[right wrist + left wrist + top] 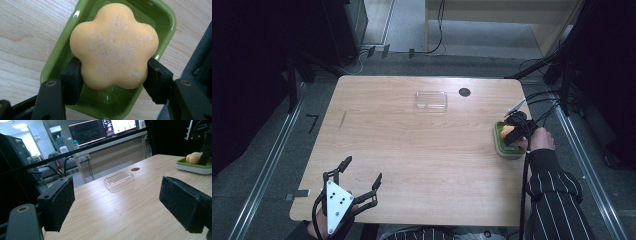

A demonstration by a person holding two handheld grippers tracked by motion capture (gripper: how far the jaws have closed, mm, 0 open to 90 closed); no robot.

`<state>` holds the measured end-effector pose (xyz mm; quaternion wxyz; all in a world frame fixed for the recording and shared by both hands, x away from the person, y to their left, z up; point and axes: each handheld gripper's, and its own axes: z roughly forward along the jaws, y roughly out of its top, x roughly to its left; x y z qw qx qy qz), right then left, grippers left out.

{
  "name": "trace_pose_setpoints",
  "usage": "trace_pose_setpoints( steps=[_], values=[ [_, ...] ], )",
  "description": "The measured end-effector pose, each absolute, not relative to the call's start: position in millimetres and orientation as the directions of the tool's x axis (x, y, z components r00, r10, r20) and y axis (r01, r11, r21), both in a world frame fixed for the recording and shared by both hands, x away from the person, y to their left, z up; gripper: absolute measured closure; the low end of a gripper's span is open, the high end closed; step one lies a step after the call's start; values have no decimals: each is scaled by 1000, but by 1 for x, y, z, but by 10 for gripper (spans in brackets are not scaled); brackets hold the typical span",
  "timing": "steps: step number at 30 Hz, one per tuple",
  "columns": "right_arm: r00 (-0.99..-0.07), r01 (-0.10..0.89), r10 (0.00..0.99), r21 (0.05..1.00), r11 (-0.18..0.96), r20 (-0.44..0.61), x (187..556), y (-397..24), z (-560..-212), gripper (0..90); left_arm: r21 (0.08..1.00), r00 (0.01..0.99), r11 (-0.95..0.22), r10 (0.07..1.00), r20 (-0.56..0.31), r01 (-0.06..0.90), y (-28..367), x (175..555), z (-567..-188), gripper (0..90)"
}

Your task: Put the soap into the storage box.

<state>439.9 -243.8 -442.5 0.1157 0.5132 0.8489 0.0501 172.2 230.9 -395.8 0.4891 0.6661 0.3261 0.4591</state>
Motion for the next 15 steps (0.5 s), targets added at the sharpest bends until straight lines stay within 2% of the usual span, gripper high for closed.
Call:
trace_pose_setpoints(
  steps=[15],
  values=[
    [-415, 880, 900, 195, 434, -133, 441, -242, -446, 400, 951, 365, -308, 884, 292, -15, 231, 172, -396, 130]
  ],
)
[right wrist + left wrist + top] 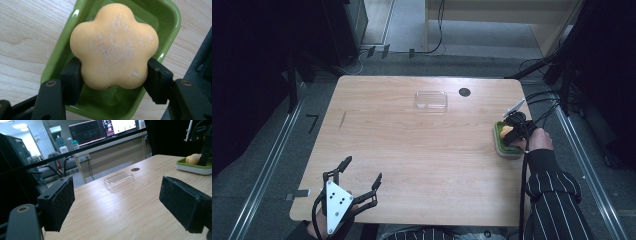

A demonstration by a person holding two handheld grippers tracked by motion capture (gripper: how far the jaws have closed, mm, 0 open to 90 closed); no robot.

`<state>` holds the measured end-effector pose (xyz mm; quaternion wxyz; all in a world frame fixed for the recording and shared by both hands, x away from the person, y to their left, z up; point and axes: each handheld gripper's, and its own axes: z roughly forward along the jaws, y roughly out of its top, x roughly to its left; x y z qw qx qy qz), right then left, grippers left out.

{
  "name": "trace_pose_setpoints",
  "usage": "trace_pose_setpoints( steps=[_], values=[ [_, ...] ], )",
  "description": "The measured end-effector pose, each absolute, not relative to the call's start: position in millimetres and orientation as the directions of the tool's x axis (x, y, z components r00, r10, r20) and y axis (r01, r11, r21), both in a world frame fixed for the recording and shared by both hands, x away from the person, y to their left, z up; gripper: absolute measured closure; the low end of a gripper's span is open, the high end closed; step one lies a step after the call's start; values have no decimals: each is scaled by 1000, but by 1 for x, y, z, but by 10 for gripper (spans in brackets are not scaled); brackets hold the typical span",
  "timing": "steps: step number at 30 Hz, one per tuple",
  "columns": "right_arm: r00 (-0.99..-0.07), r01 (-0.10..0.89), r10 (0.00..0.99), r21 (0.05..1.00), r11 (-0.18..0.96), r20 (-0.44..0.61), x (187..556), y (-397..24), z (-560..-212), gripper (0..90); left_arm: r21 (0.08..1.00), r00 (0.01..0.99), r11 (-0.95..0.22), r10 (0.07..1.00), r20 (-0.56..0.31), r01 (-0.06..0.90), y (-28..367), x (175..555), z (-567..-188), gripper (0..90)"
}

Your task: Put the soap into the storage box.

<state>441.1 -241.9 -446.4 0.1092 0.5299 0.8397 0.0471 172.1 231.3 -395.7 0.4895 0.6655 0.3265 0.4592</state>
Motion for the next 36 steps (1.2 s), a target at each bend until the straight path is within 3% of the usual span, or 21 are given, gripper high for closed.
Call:
trace_pose_setpoints(
  steps=[20, 36],
  values=[
    [-389, 898, 915, 178, 402, -107, 442, -242, -450, 391, 953, 366, -303, 885, 288, -15, 231, 173, -396, 130],
    [-387, 891, 915, 208, 403, -113, 438, -240, -440, 317, 953, 362, -304, 887, 288, -13, 232, 171, -395, 130]
  ],
)
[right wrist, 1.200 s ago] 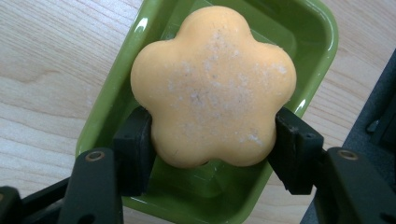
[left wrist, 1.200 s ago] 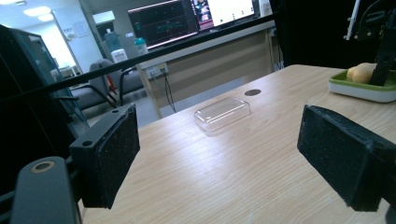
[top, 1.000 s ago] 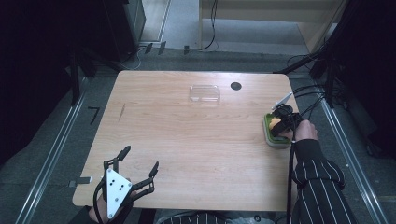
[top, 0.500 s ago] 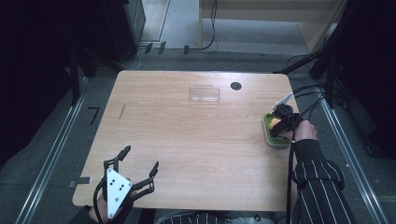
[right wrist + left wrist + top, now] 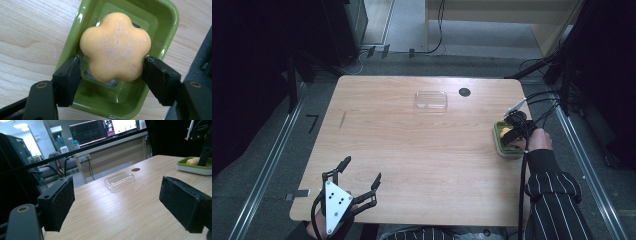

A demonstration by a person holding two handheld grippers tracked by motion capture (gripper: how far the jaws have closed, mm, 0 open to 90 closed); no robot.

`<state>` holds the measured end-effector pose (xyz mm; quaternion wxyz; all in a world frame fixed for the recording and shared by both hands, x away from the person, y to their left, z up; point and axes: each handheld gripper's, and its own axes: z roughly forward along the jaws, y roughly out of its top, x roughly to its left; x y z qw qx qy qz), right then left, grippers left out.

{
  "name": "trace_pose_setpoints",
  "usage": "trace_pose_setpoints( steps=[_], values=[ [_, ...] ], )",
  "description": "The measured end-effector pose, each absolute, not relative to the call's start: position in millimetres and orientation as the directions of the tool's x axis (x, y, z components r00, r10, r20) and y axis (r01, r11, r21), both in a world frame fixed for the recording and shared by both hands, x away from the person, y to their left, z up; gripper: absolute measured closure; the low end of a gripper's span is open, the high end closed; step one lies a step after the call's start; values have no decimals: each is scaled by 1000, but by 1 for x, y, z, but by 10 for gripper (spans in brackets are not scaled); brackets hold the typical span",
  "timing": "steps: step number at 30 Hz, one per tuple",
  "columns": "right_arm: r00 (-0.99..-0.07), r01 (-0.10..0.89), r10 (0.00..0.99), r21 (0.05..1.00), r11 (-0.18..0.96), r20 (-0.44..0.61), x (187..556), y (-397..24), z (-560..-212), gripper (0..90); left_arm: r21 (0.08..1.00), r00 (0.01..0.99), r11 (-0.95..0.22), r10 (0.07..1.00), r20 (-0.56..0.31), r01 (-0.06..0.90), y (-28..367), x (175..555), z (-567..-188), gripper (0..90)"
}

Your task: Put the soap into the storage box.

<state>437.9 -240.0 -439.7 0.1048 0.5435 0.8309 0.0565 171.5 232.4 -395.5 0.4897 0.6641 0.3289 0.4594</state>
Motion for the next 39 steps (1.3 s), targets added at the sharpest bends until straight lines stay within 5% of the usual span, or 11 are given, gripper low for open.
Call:
trace_pose_setpoints(
  steps=[19, 39],
  values=[
    [-472, 851, 877, 213, 480, -91, 409, -222, -420, 86, 953, 363, -302, 887, 286, -15, 233, 171, -396, 130],
    [-571, 784, 812, 213, 582, -119, 355, -193, -417, 64, 953, 365, -302, 886, 287, -16, 232, 172, -396, 130]
  ],
)
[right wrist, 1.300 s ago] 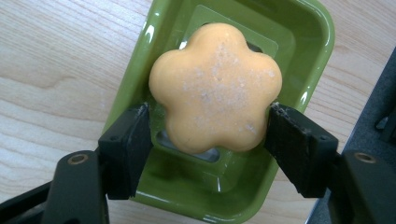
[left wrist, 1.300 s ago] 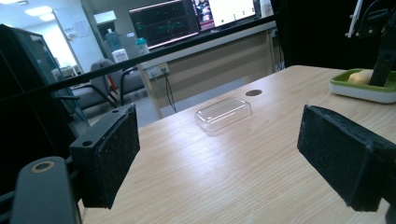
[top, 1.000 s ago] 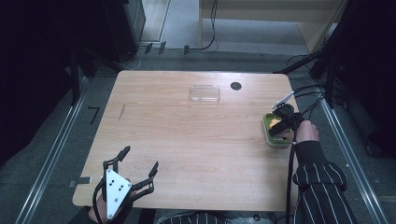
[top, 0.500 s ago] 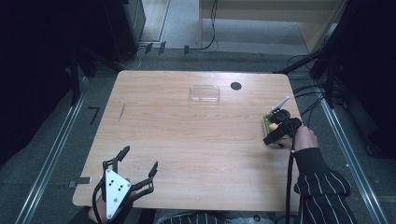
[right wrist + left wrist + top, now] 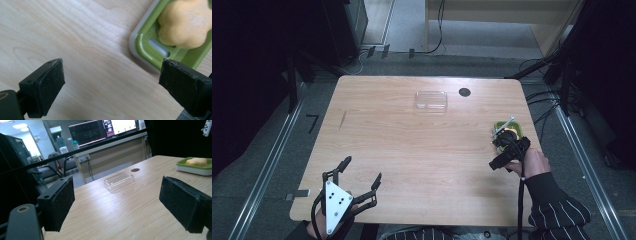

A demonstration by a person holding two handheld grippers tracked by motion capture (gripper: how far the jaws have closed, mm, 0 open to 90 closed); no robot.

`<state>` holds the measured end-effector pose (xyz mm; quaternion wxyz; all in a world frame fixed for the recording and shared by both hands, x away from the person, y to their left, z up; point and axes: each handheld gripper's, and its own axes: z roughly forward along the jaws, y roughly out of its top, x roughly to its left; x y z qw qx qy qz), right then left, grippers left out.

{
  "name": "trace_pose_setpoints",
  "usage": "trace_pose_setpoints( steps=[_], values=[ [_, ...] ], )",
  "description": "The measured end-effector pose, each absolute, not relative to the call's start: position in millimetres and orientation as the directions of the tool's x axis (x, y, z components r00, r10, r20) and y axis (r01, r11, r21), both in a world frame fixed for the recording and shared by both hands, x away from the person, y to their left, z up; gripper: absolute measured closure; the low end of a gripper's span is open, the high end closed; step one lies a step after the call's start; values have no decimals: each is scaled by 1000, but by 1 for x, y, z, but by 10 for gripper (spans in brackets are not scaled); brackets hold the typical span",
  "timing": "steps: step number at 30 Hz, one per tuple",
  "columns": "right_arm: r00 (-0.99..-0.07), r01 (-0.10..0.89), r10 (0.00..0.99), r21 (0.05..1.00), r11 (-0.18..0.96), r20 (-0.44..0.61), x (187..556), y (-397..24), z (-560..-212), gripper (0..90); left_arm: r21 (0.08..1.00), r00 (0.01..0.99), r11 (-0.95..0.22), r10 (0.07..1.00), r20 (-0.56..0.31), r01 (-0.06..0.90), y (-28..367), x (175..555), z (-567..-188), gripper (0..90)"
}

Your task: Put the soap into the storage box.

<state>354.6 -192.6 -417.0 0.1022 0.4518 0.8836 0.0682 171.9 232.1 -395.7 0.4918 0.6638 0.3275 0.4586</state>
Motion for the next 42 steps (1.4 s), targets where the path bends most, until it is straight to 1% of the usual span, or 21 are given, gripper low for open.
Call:
trace_pose_setpoints(
  steps=[9, 18, 25, 26, 28, 33, 36, 42],
  values=[
    [-612, 754, 779, 197, 627, -136, 331, -187, -420, 64, 953, 366, -301, 886, 286, -16, 232, 172, -396, 130],
    [-639, 738, 752, 148, 658, -159, 307, -181, -435, 65, 953, 366, -301, 886, 286, -16, 231, 172, -396, 130],
    [-643, 734, 747, 143, 664, -169, 292, -182, -444, 66, 953, 368, -302, 884, 287, -17, 231, 173, -396, 130],
    [-653, 722, 733, 134, 678, -191, 290, -183, -447, 66, 953, 368, -301, 885, 286, -17, 231, 173, -396, 130],
    [-659, 722, 730, 118, 681, -183, 286, -183, -450, 66, 952, 369, -305, 883, 289, -17, 231, 173, -396, 130],
    [-651, 727, 740, 142, 672, -170, 277, -187, -452, 66, 953, 367, -301, 885, 286, -17, 231, 173, -396, 130],
    [-654, 724, 737, 142, 675, -169, 273, -190, -454, 66, 954, 368, -301, 885, 286, -17, 231, 173, -396, 130],
    [-664, 723, 736, 139, 677, -133, 267, -191, -460, 66, 953, 368, -303, 884, 287, -17, 230, 173, -396, 130]
  ],
)
